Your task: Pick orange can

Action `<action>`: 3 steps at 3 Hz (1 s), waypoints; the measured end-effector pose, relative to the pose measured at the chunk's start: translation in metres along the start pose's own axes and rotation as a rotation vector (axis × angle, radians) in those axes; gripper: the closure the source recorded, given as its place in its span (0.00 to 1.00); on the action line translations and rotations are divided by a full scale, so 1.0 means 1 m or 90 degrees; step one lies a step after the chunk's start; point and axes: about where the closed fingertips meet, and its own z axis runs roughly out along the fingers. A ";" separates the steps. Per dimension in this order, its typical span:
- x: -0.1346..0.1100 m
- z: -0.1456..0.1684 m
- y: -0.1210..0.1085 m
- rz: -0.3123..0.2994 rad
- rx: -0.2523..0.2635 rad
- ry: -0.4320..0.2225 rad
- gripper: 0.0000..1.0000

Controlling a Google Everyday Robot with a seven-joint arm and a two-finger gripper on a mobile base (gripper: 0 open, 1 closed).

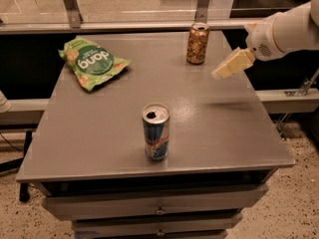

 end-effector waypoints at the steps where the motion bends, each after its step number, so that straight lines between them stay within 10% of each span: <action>1: 0.003 0.031 -0.020 0.068 0.002 -0.071 0.00; 3: 0.003 0.097 -0.025 0.167 -0.034 -0.203 0.00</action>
Offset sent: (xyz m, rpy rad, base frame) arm 0.0861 0.0158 -0.0593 0.4914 -0.0233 -0.0477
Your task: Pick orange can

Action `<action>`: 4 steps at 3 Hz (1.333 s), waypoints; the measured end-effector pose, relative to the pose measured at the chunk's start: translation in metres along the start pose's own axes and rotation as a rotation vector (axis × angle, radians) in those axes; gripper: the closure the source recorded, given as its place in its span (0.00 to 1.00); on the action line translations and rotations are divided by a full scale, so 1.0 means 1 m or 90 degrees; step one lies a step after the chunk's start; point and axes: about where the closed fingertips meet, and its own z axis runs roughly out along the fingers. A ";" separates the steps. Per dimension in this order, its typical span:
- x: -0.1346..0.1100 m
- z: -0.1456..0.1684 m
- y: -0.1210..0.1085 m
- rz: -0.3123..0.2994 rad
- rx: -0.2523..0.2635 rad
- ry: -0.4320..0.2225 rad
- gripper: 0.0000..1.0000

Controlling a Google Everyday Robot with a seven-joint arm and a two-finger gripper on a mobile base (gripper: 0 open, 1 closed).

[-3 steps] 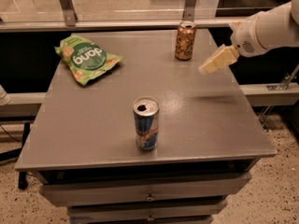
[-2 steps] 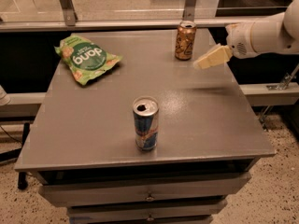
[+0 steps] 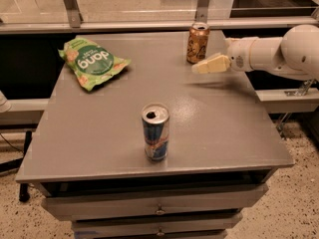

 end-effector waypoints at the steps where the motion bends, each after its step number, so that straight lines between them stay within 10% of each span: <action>1: -0.002 0.033 -0.003 0.023 -0.015 -0.050 0.00; 2: -0.014 0.052 -0.010 0.028 -0.019 -0.090 0.00; 4: -0.036 0.049 -0.023 0.030 -0.009 -0.136 0.40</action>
Offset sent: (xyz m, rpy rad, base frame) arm 0.0670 0.0364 0.0018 0.1978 -0.1042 0.0245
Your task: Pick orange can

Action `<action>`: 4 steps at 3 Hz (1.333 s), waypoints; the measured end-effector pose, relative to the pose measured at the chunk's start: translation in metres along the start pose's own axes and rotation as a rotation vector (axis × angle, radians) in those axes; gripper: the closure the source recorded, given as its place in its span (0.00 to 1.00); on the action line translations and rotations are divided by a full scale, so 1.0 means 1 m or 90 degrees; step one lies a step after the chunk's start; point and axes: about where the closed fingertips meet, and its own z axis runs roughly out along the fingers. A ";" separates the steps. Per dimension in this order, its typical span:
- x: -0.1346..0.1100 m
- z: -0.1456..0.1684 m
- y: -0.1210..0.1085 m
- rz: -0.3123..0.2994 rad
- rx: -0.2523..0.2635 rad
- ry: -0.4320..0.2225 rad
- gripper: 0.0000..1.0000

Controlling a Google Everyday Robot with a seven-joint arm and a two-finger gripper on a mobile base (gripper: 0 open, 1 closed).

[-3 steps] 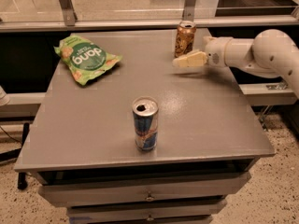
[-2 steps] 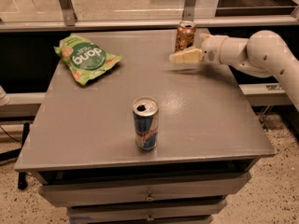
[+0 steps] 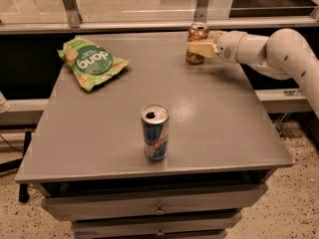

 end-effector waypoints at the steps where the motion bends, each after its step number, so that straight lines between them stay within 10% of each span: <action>1: 0.004 -0.010 0.003 0.029 -0.005 -0.002 0.65; 2: 0.000 -0.020 0.010 0.049 -0.029 -0.008 0.87; 3: -0.002 0.018 0.068 0.067 -0.085 0.000 1.00; 4: -0.002 0.018 0.068 0.067 -0.085 0.000 1.00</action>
Offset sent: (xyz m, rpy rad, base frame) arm -0.0388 -0.0164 0.0099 0.1053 0.0824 0.0754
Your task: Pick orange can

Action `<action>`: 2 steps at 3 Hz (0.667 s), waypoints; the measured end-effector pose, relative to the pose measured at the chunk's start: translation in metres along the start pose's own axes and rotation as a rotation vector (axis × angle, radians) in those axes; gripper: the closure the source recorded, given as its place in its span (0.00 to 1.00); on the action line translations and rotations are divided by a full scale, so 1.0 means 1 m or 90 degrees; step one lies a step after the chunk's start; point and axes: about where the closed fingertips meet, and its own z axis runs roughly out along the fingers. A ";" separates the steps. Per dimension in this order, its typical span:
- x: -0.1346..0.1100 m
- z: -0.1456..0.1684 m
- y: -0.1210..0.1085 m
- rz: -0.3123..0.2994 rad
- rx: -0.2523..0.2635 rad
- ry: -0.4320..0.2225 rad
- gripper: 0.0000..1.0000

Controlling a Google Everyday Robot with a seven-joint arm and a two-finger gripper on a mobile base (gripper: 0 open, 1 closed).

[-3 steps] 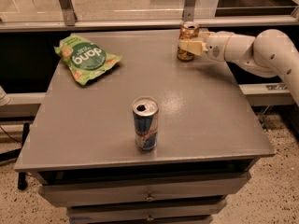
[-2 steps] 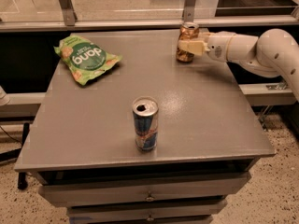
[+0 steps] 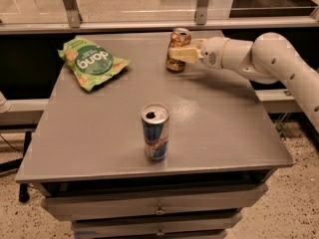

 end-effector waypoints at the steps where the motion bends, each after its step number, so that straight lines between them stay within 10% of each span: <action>1: -0.009 -0.001 0.007 -0.030 -0.018 0.017 1.00; 2: -0.049 -0.012 0.019 -0.109 -0.033 0.041 1.00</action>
Offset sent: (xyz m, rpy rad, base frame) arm -0.0274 -0.0001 0.1134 -0.2746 -0.1984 0.1341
